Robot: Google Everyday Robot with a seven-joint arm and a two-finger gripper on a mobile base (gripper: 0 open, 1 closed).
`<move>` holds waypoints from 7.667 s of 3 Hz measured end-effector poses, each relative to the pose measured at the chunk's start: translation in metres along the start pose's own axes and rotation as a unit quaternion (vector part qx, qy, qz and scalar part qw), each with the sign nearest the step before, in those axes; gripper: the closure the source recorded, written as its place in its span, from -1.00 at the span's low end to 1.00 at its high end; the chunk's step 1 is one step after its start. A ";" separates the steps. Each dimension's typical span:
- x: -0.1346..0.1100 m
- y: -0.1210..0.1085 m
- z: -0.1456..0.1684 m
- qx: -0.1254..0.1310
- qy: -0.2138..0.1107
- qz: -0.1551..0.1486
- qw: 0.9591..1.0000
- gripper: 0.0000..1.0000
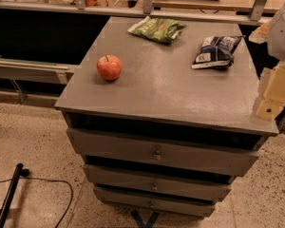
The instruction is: Move apple near blue chip bag
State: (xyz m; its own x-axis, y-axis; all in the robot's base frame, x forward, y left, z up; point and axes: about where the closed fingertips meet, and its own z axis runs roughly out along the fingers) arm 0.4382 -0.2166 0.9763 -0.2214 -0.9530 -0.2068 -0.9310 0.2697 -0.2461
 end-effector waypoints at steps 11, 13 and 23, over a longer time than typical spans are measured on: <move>-0.204 -0.019 0.128 0.092 -0.475 0.221 0.847 -1.00; -0.233 -0.064 0.174 0.176 -0.490 0.248 0.817 -1.00; -0.182 -0.027 0.175 0.246 -0.401 0.373 0.800 1.00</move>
Offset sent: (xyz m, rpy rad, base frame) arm 0.0195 0.0283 0.0118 0.5916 -0.1725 -0.2532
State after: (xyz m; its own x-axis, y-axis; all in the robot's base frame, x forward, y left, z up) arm 0.5540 -0.0261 0.8549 -0.2214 -0.1591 -0.9621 -0.3563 0.9316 -0.0720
